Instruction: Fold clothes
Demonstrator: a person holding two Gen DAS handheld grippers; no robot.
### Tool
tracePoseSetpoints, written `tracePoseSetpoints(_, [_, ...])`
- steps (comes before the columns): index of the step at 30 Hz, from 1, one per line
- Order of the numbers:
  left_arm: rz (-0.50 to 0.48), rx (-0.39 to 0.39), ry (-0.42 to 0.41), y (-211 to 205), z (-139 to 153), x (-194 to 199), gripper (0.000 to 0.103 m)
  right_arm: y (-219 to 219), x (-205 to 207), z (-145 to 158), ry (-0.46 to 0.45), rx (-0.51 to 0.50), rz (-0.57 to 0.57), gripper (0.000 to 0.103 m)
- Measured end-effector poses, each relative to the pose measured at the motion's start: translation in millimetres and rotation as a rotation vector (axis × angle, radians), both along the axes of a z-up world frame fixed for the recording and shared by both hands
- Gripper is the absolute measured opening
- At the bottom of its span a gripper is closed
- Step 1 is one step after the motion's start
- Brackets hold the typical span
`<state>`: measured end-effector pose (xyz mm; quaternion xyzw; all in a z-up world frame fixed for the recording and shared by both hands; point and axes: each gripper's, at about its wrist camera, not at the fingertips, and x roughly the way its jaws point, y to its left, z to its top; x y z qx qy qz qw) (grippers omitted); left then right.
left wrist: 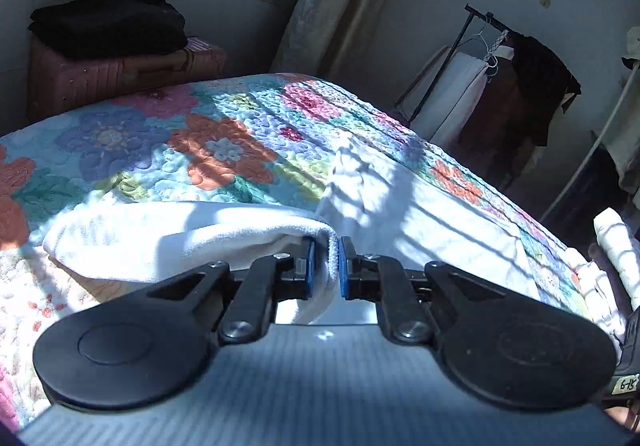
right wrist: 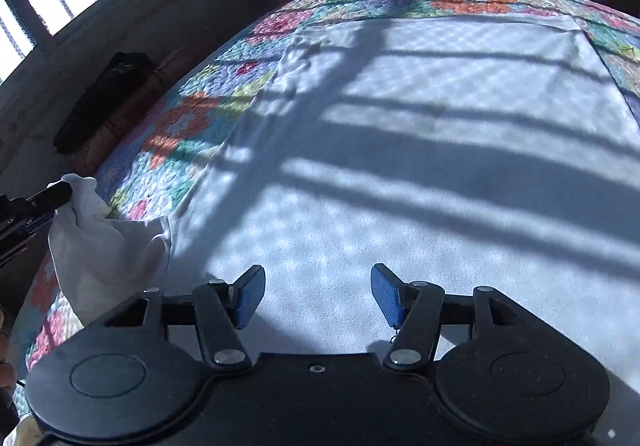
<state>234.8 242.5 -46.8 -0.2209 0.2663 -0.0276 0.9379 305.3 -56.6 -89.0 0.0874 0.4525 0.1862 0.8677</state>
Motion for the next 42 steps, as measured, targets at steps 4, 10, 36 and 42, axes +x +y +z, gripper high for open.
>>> tracePoseSetpoints(4, [-0.268, -0.115, 0.201, -77.1, -41.0, 25.9, 0.012, -41.8, -4.7, -3.7, -0.011, -0.066, -0.106, 0.064])
tracePoseSetpoints(10, [-0.337, 0.038, 0.42, -103.7, -80.2, 27.4, 0.024, -63.2, -6.7, -6.3, -0.016, -0.114, -0.172, 0.064])
tracePoseSetpoints(36, [0.042, 0.148, 0.562, 27.1, -73.8, 16.7, 0.059, 127.6, -51.5, -7.8, -0.275, -0.368, 0.618, 0.066])
tracePoseSetpoints(42, [0.057, 0.314, 0.569, 2.2, -83.4, 17.9, 0.068, 113.4, -52.2, -1.4, -0.44, -0.471, 0.506, 0.006])
